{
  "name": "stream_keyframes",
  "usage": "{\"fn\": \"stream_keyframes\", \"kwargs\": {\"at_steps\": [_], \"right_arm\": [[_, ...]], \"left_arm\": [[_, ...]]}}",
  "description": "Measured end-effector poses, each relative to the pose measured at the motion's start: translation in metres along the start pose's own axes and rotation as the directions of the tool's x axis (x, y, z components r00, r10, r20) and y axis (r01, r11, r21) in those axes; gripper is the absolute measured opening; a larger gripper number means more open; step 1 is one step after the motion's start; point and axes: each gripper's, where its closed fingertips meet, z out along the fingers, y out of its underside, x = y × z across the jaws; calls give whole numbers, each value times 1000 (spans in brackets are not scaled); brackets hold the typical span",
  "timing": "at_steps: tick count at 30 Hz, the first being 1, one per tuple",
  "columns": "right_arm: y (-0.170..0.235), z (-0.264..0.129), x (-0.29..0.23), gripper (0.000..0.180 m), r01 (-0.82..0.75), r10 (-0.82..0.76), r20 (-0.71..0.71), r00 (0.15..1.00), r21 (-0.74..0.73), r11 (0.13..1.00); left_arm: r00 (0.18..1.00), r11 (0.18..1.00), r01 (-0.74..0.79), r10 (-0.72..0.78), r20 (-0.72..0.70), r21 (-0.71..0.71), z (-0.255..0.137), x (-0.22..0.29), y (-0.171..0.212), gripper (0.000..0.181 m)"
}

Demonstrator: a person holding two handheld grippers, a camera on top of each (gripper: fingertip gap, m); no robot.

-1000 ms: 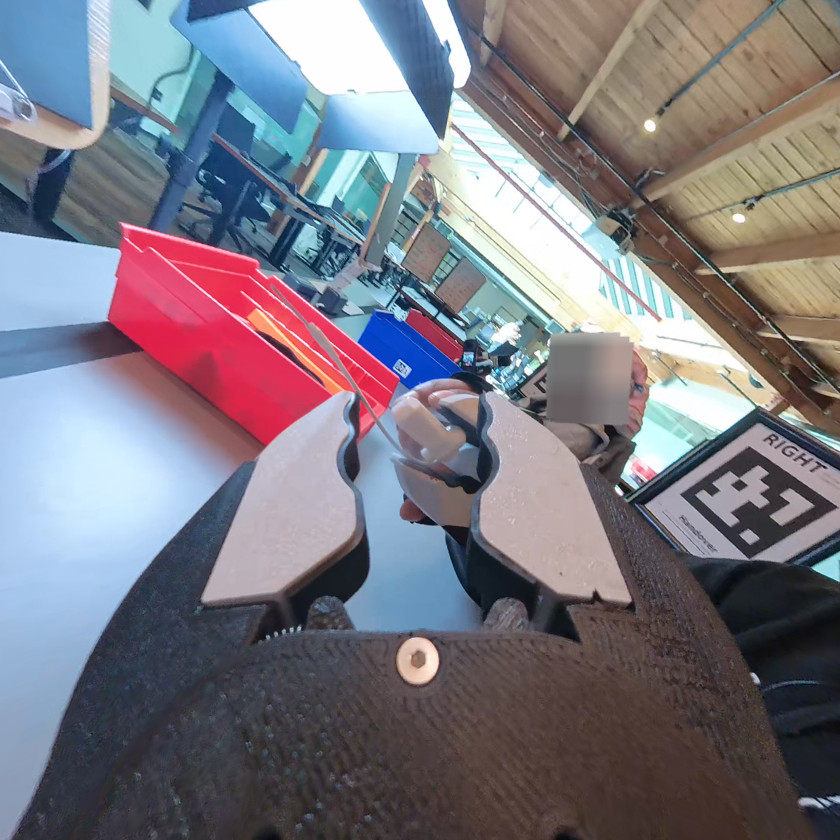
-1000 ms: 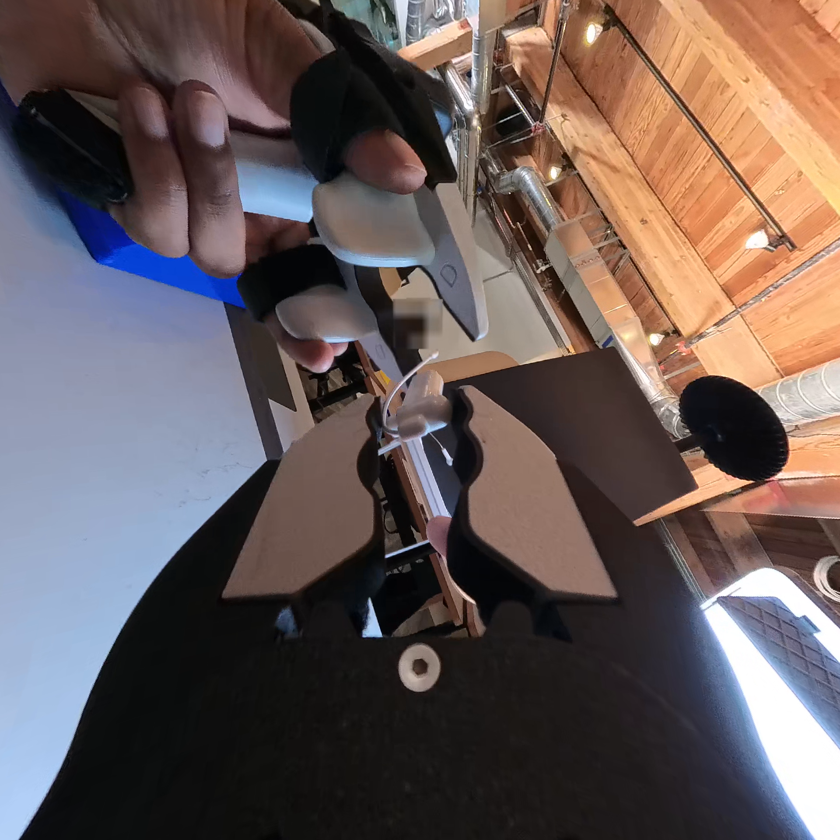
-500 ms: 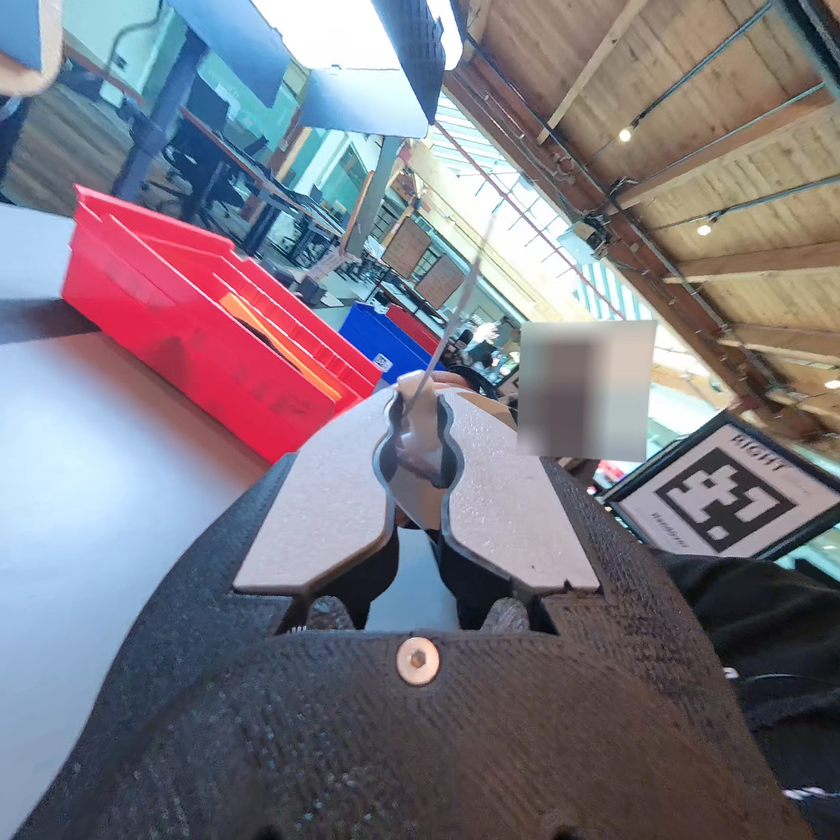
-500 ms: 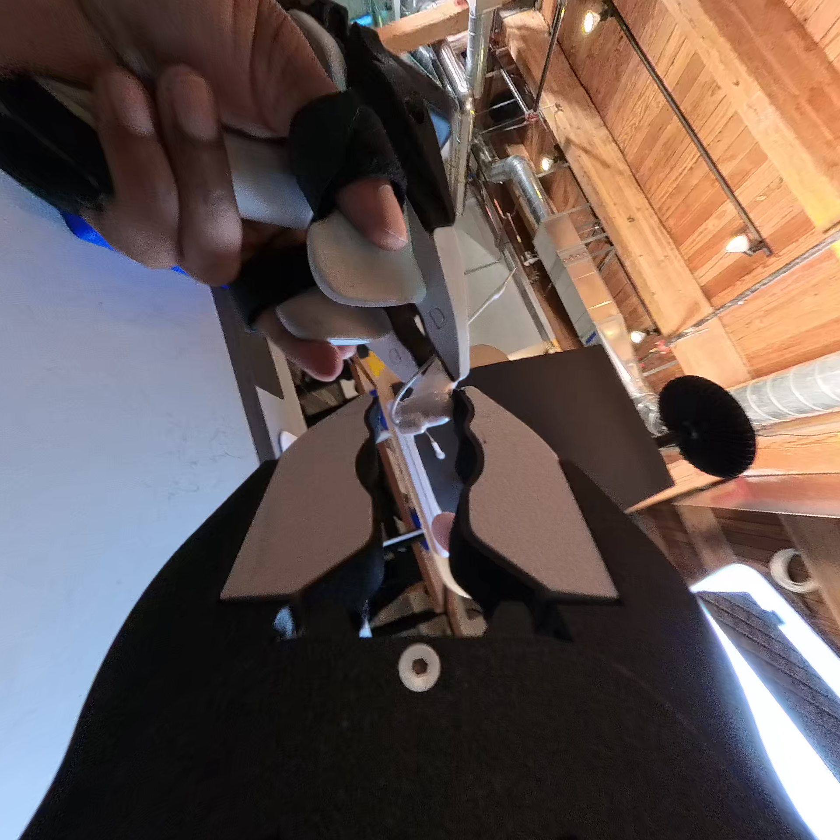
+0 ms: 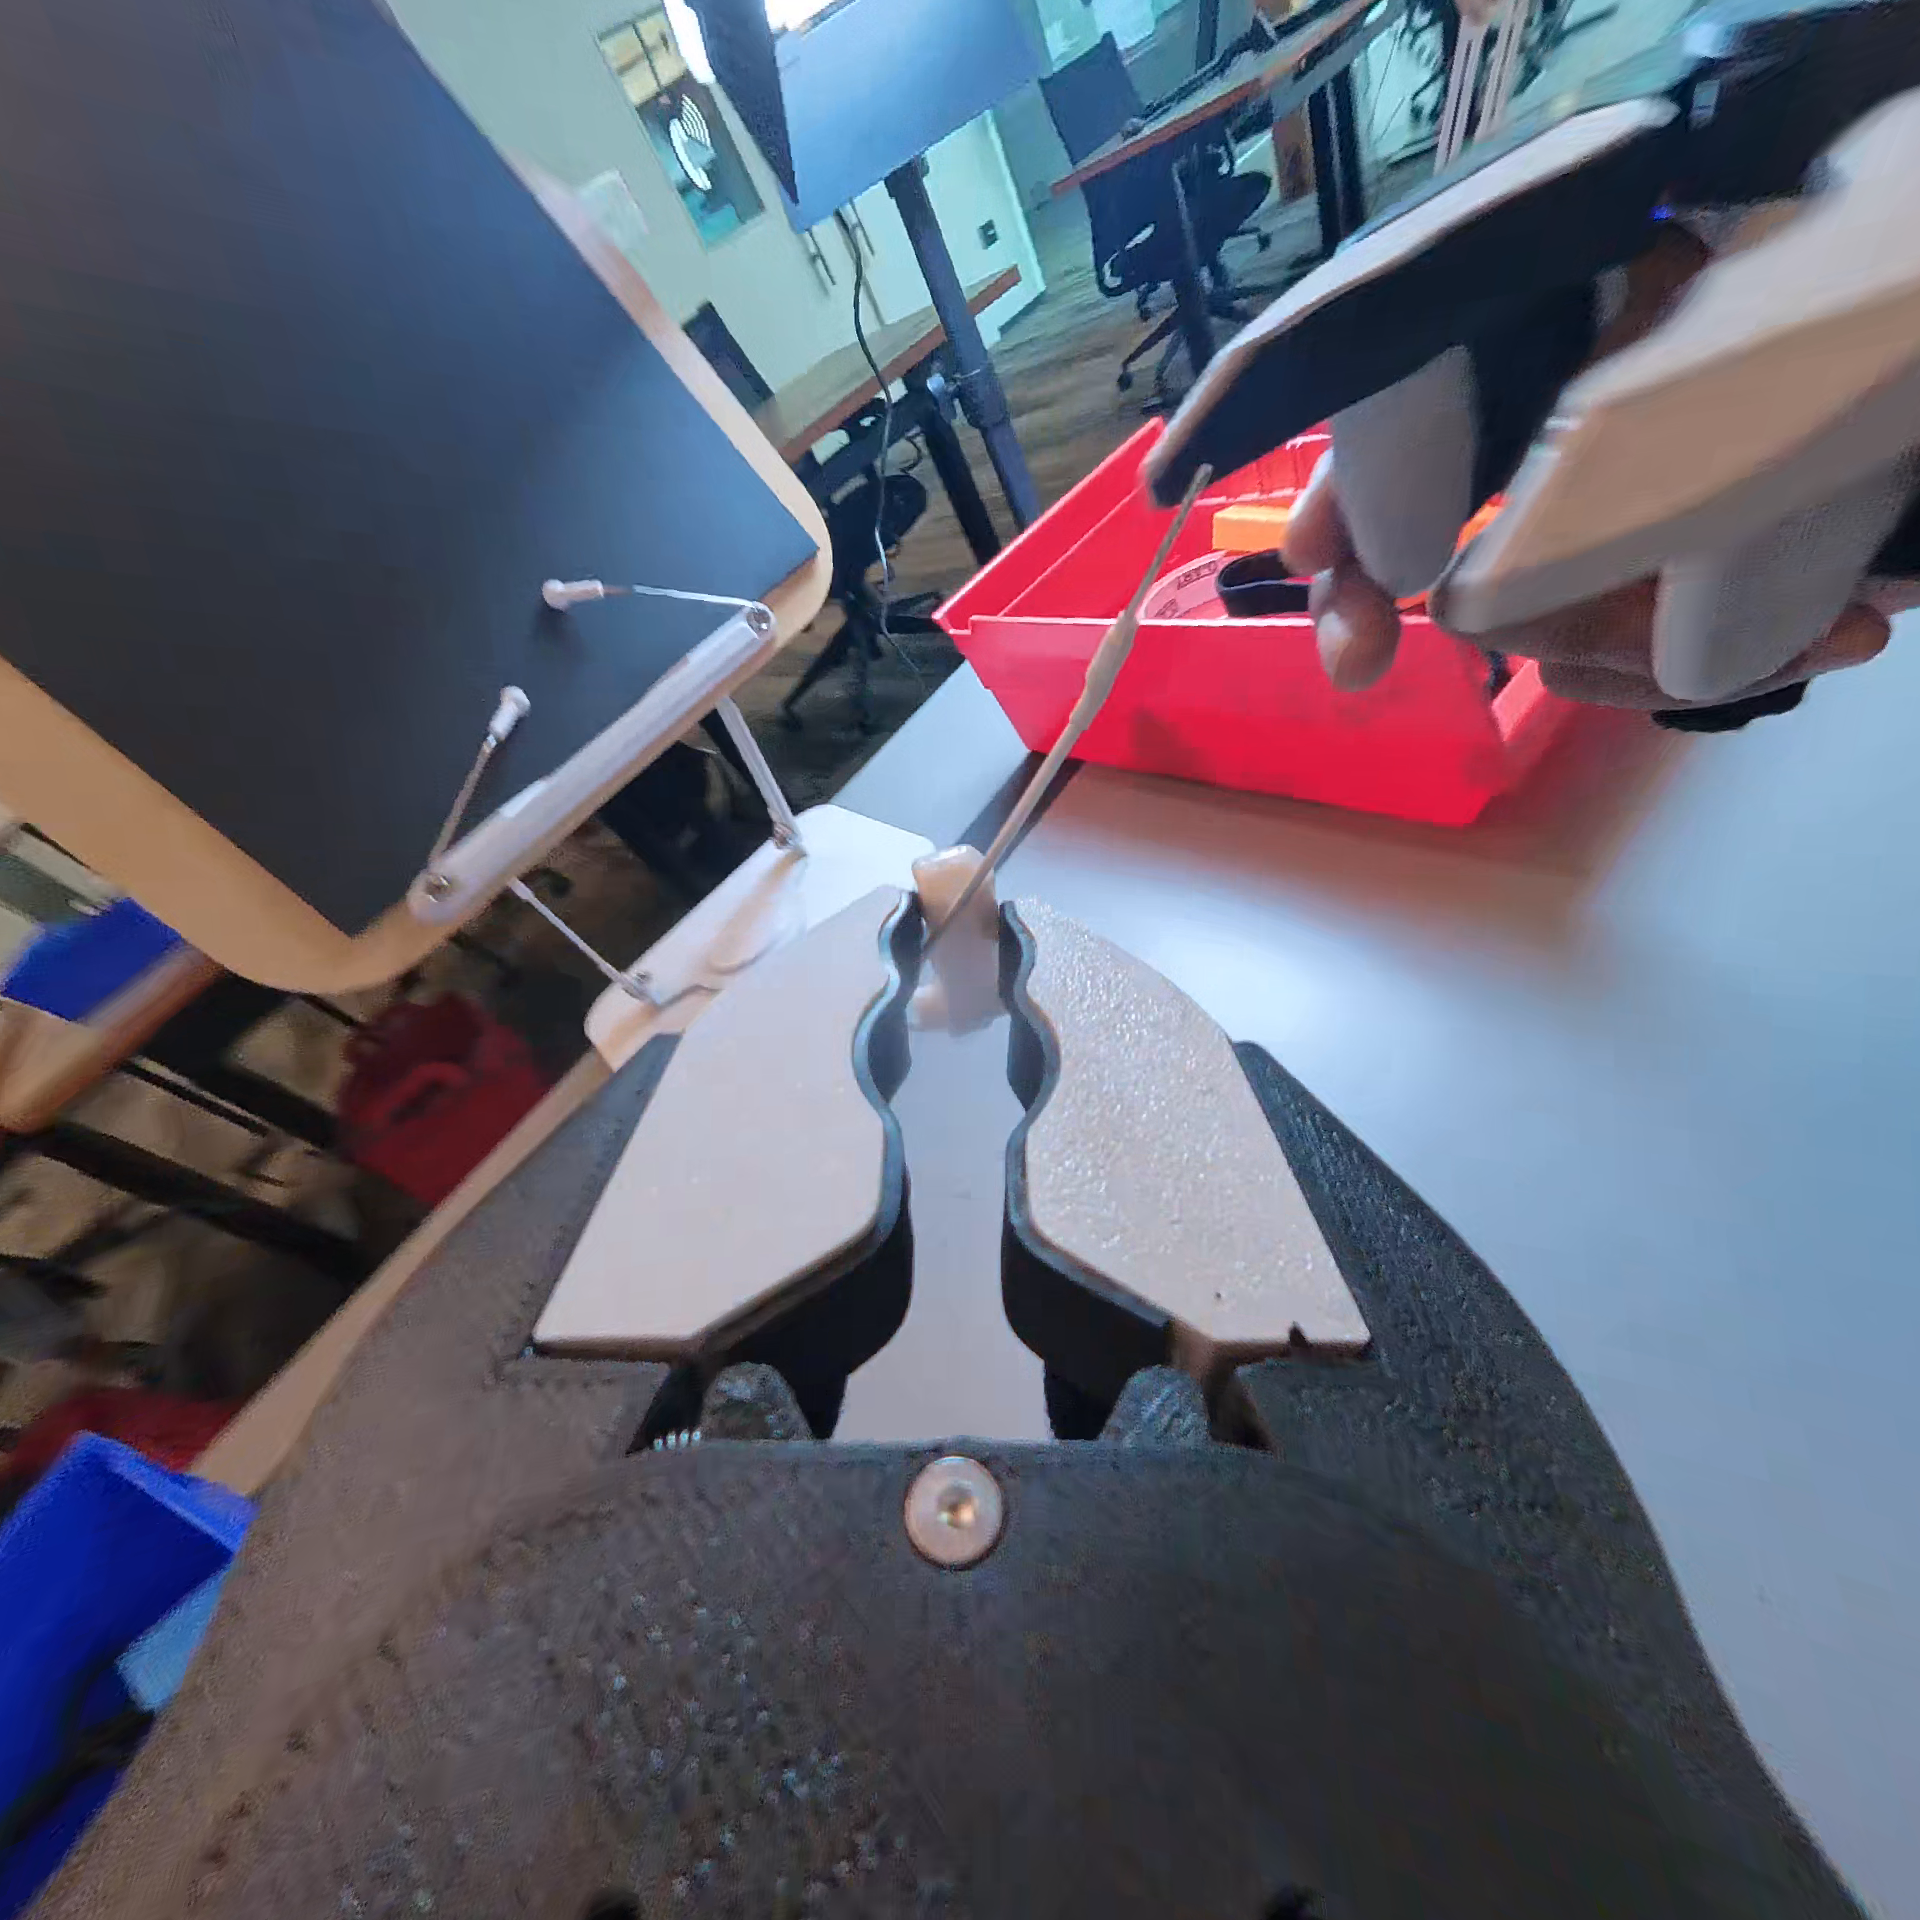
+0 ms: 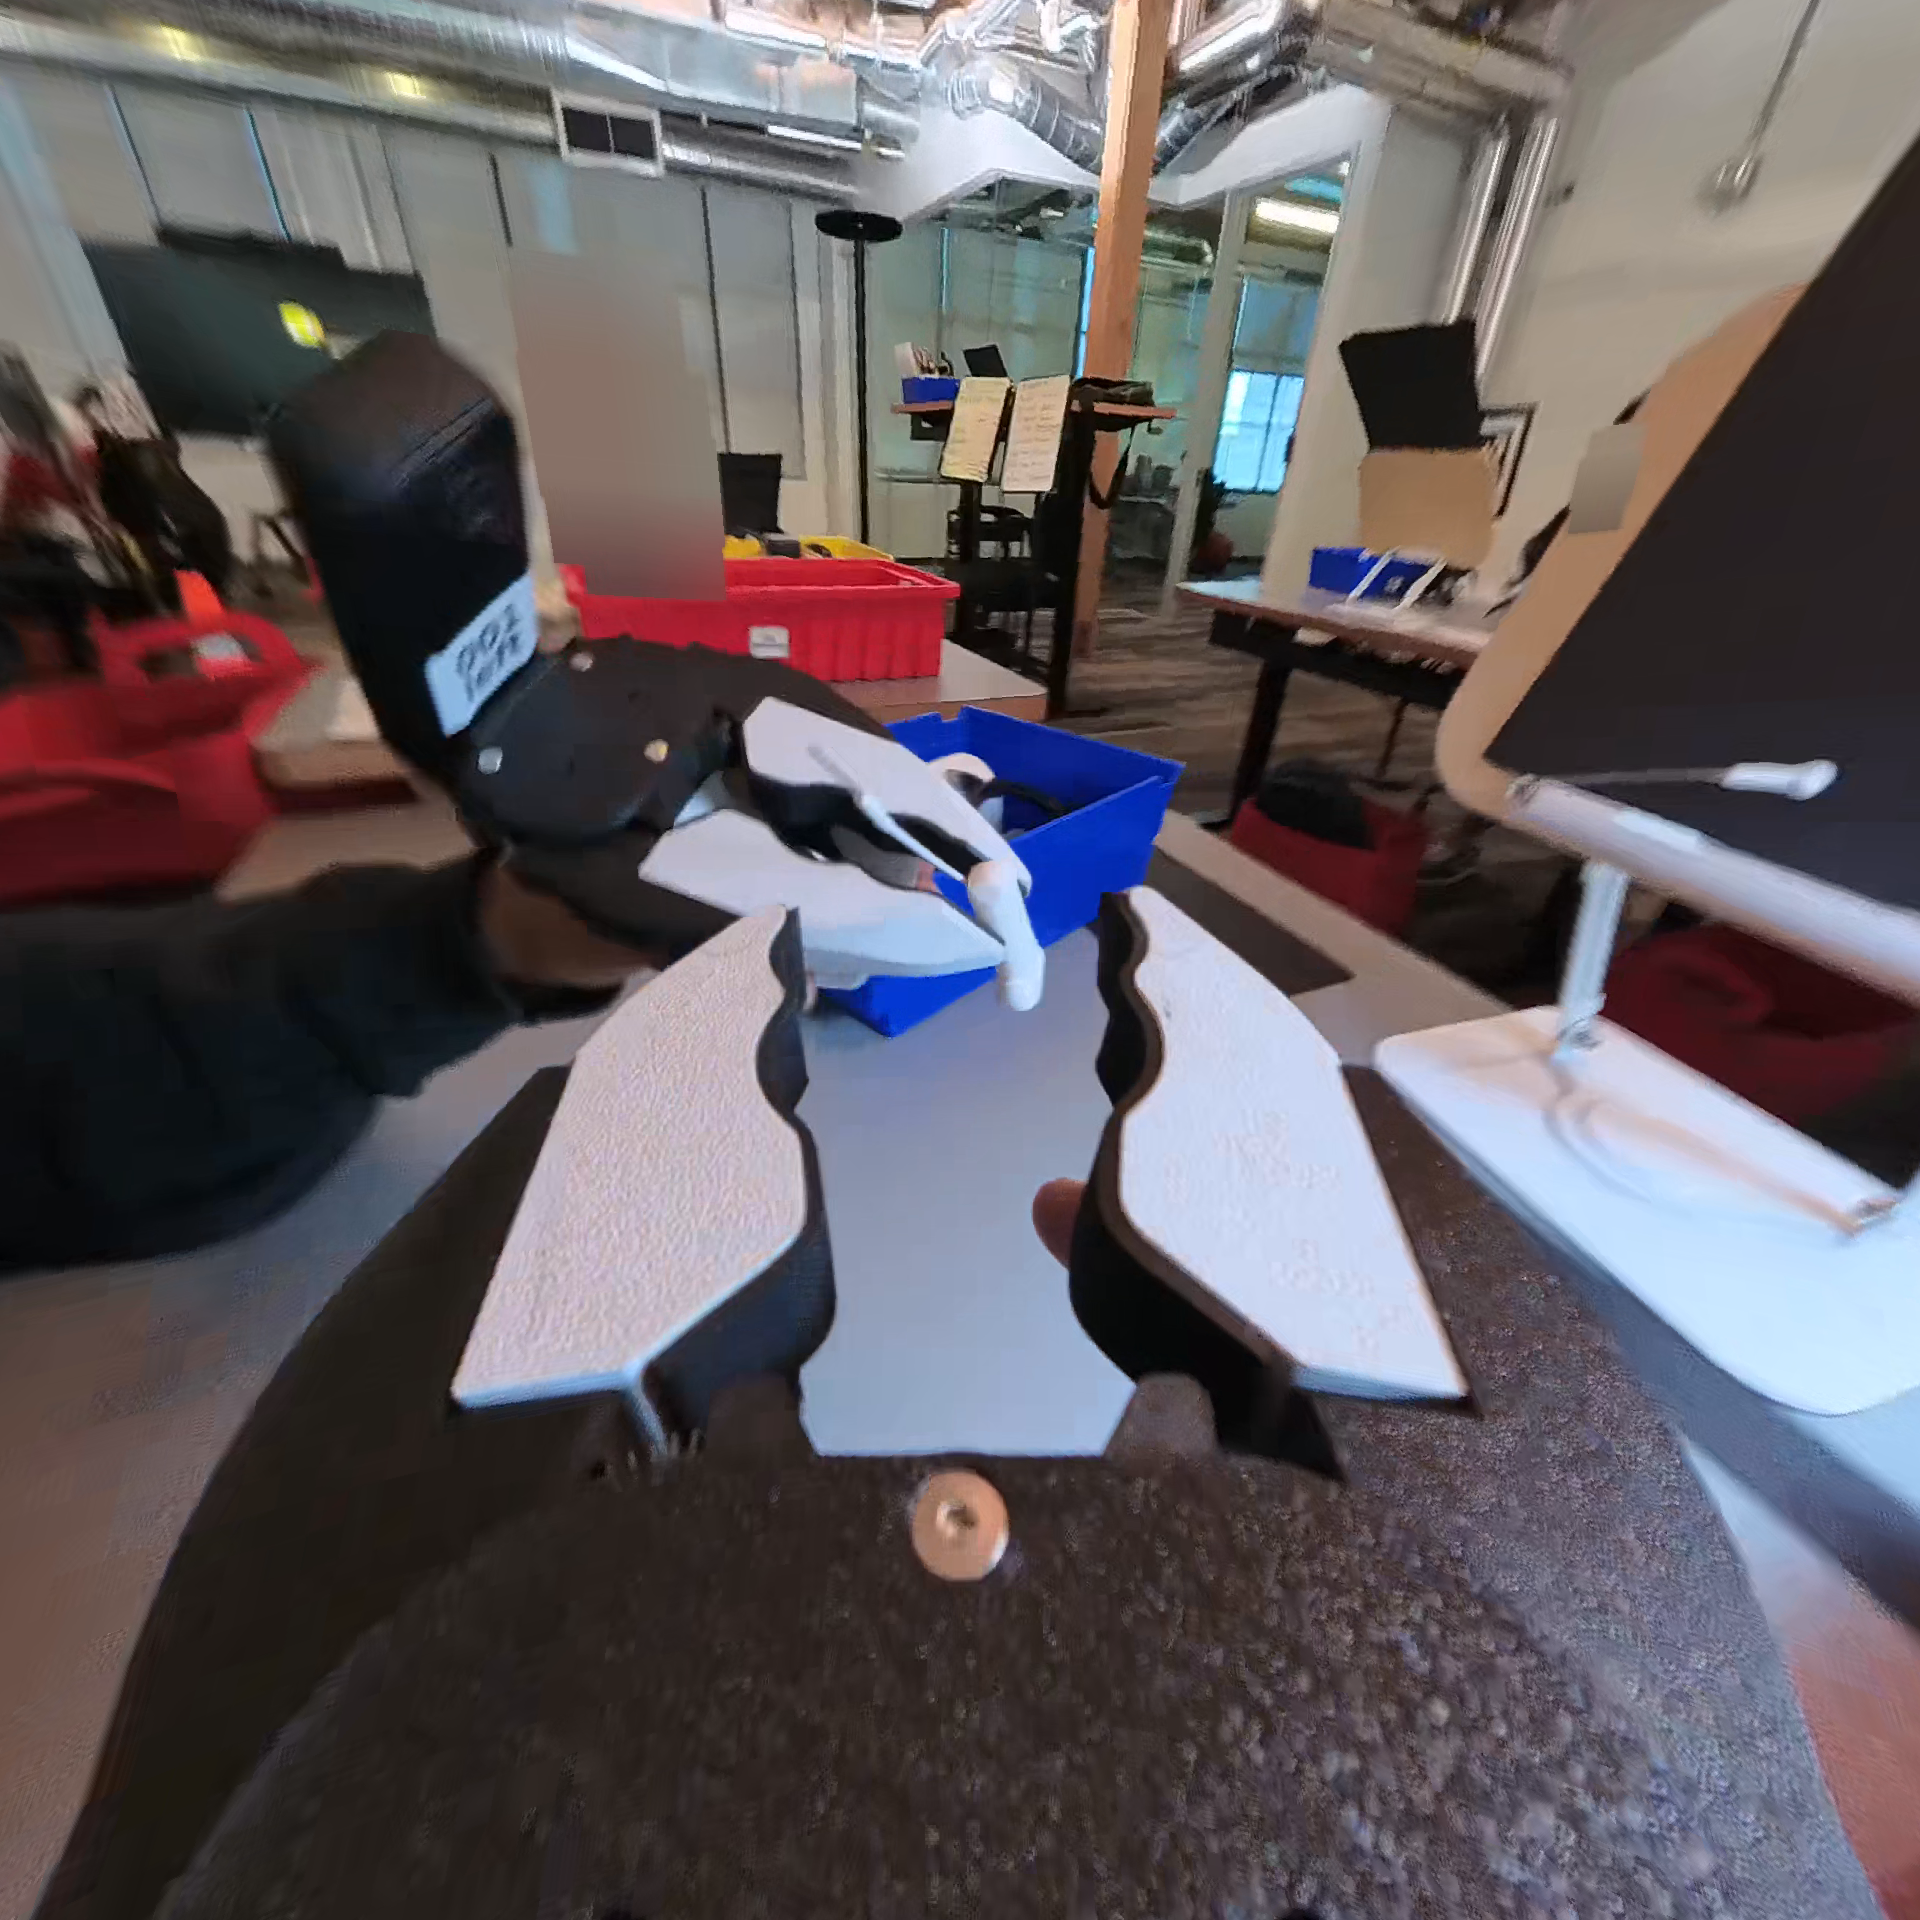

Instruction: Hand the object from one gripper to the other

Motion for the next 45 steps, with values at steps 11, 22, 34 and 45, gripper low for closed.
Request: {"fn": "stream_keyframes", "kwargs": {"at_steps": [11,22,34,45], "right_arm": [[22,19,0,42,-103,100,-79,992,-34,994],[22,12,7,15,91,-102,-134,986,-80,993],[-28,-29,17,15,721,-680,-382,626,-50,691],[7,5,-26,15,955,-959,-278,56,-264,132]], "left_arm": [[871,897,-442,428,240,2,1,23,-23,14],[897,904,-416,391,205,100,0,34,-31,38],[296,415,908,-721,-626,-49,-16,18,-53,50],[26,254,938,-731,-682,-237,-15,37,-60,31]]}}
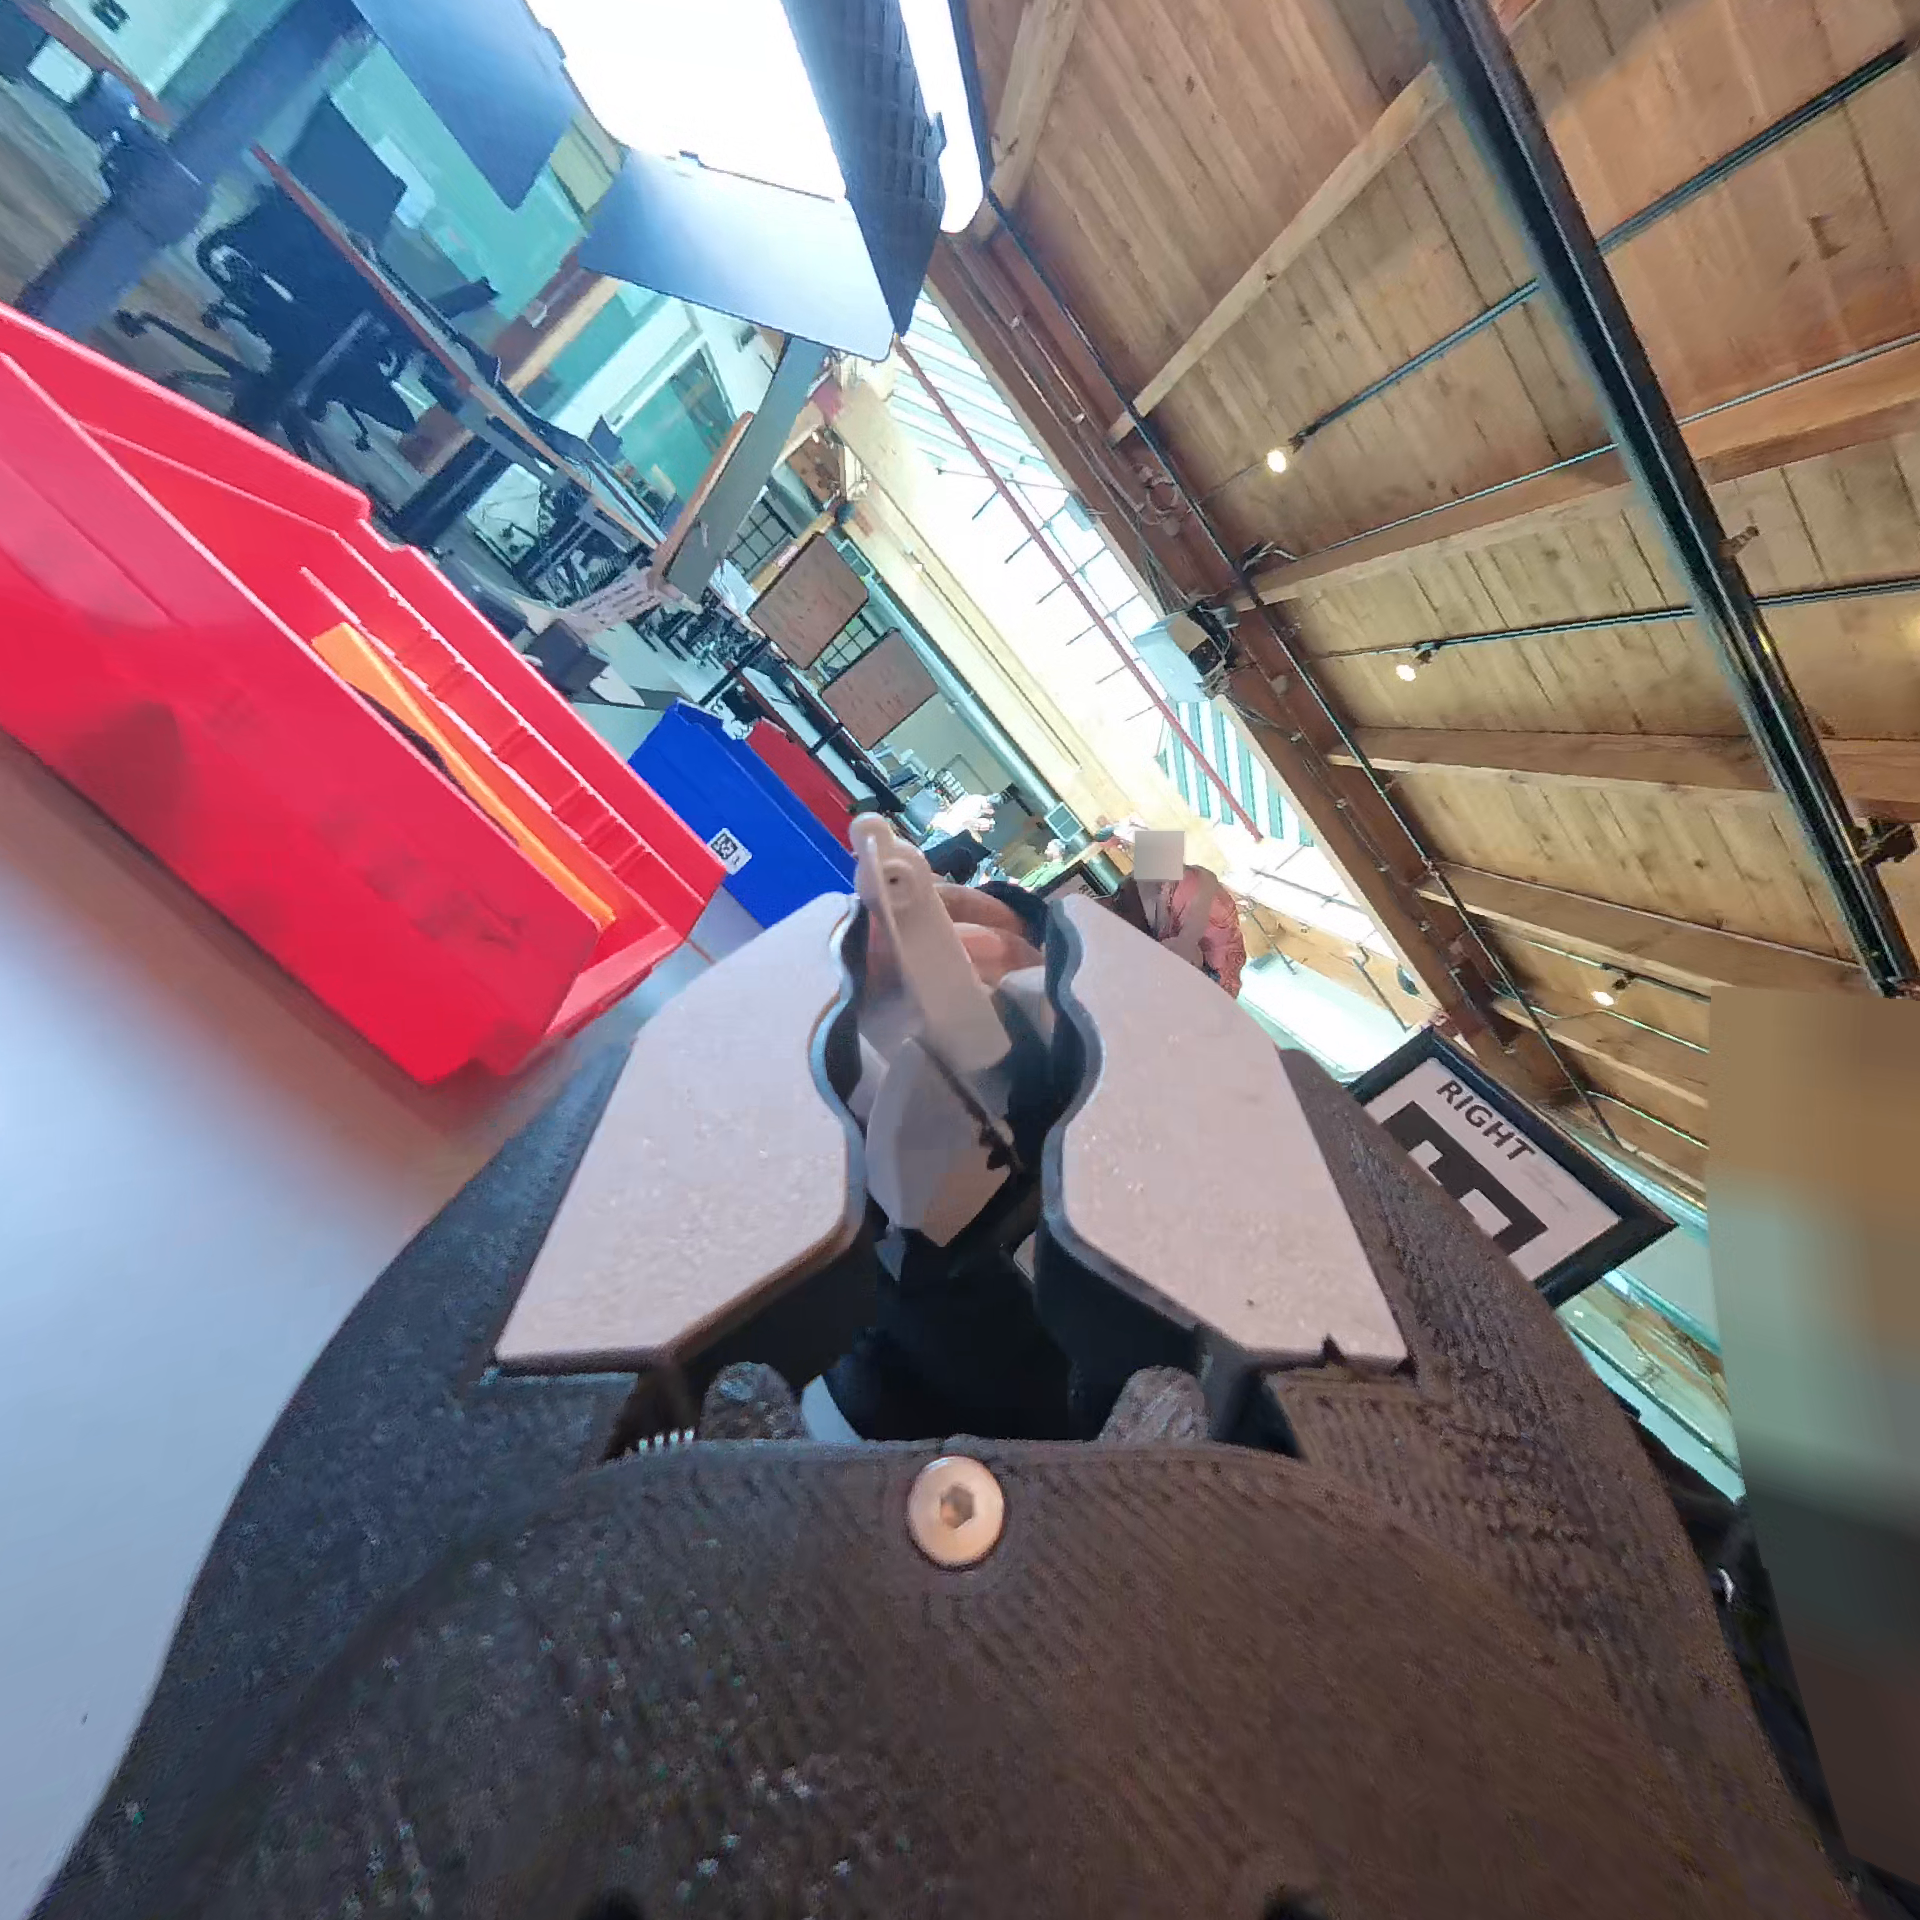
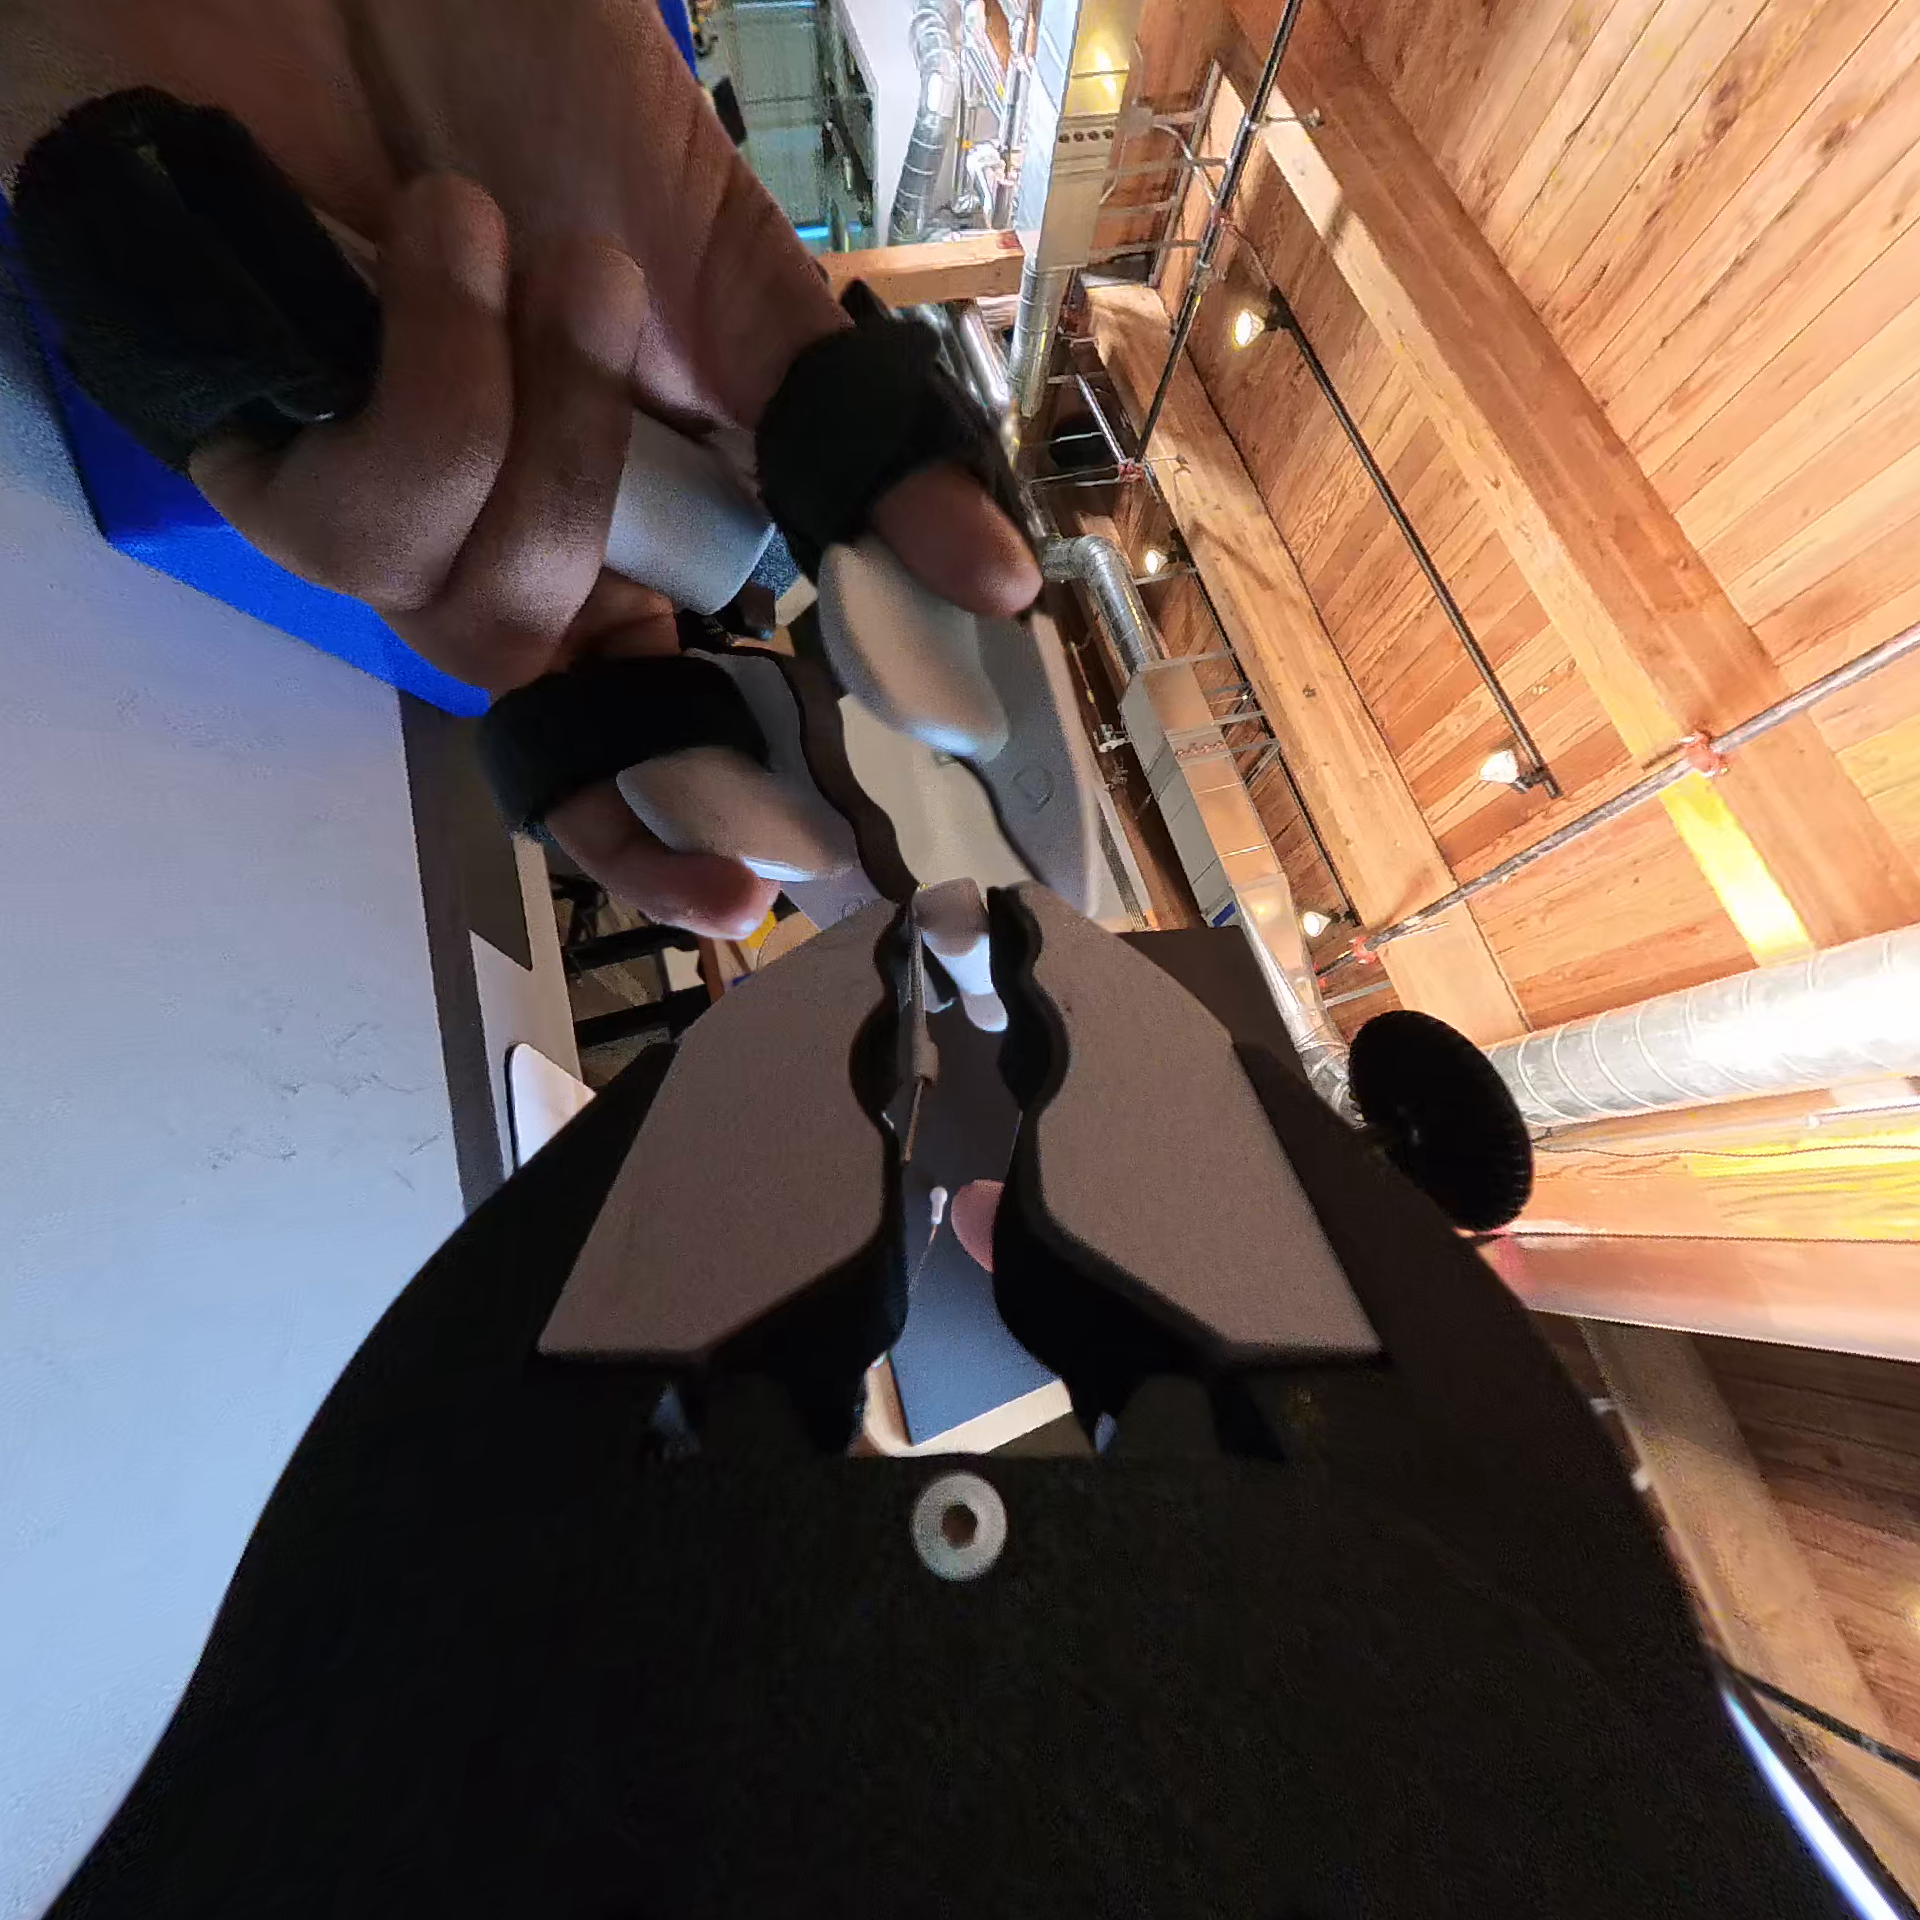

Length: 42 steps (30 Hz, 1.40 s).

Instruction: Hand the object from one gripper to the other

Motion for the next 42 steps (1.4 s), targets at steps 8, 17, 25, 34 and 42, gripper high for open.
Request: {"fn": "stream_keyframes", "kwargs": {"at_steps": [8,17,25,34,42], "right_arm": [[12,5,-13,25,-366,373,166,913,-69,928],[15,-6,13,36,-914,906,366,213,-254,317],[-2,-24,-17,11,-878,845,535,1,-404,258],[30,-52,2,9,-795,840,531,116,-457,399],[128,-110,56,8,-679,894,239,378,-585,443]], "left_arm": [[917,934,-358,353,186,-5,-19,-13,-20,11],[636,636,-695,761,126,-334,-17,-17,12,12],[511,446,-764,859,-16,-466,-7,-21,51,12],[543,554,-778,830,127,-296,-33,8,-10,54],[465,524,-822,844,269,-223,-70,32,-57,46]]}}
